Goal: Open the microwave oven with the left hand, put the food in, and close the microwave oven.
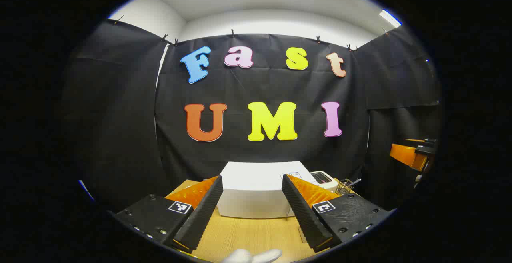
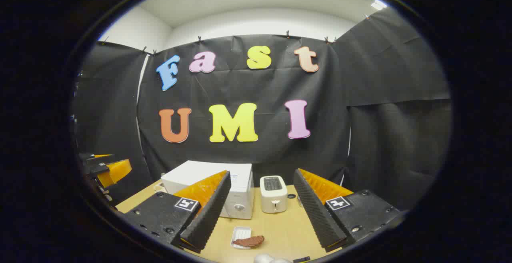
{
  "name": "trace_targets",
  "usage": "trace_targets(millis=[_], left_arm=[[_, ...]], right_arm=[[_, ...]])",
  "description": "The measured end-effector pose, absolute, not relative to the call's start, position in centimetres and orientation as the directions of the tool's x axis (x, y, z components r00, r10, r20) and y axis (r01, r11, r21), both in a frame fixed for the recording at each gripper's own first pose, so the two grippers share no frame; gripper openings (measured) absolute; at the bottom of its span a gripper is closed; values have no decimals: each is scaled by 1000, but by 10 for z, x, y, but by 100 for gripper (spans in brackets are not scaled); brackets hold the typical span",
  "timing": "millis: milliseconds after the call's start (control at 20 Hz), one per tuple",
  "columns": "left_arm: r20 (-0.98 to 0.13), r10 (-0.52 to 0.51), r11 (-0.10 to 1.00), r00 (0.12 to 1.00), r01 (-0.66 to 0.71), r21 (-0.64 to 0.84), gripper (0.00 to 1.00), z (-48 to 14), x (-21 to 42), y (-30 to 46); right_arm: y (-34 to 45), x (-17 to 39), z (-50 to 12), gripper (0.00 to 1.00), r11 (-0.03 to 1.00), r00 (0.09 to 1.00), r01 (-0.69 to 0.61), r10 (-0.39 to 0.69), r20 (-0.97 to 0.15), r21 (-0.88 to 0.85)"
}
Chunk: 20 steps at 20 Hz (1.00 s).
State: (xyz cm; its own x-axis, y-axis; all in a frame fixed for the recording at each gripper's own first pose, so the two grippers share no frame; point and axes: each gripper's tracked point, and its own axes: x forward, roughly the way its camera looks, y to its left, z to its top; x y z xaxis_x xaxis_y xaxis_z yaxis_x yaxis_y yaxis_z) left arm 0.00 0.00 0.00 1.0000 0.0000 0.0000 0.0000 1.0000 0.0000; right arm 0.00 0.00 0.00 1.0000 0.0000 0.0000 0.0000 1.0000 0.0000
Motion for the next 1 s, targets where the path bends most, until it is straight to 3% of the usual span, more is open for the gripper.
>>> trace_targets(millis=[150, 200, 300, 350, 800, 850, 900, 950, 1000], left_arm=[[1, 7, 1000, 1000, -7, 12, 94, -2, 4, 0], [-1, 7, 1000, 1000, -7, 12, 94, -3, 5, -1], [-4, 8, 1000, 1000, -8, 13, 94, -5, 8, -1], [-3, 7, 1000, 1000, -7, 15, 94, -6, 9, -2], [-8, -36, 999, 999, 36, 21, 94, -45, 32, -33], [-10, -42, 999, 999, 42, 22, 94, -55, 37, -40], [-14, -49, 998, 999, 49, 24, 94, -67, 44, -47], [-20, -63, 998, 998, 63, 21, 94, -79, 51, -56], [-36, -75, 997, 997, 76, 21, 94, -94, 57, -66]], right_arm=[[-2, 1, 3, 100, 1000, 1000, -1, 1, 3, 0], [-2, 2, 2, 91, 1000, 1000, 0, 0, -1, -3], [-2, 4, 1, 91, 1000, 1000, -2, 2, -1, -3], [-3, 5, 0, 100, 1000, 1000, -2, 2, -3, -4], [-13, 5, -4, 100, 1000, 1000, 1, -1, -27, 4], [-18, 4, -1, 90, 1000, 1000, 8, -8, -25, 2], [-23, 3, 2, 100, 1000, 1000, 14, -14, -23, -1], [-28, 2, 5, 91, 1000, 999, 23, -23, -24, 0], [-33, 1, 6, 100, 1000, 999, 31, -30, -24, 4]])
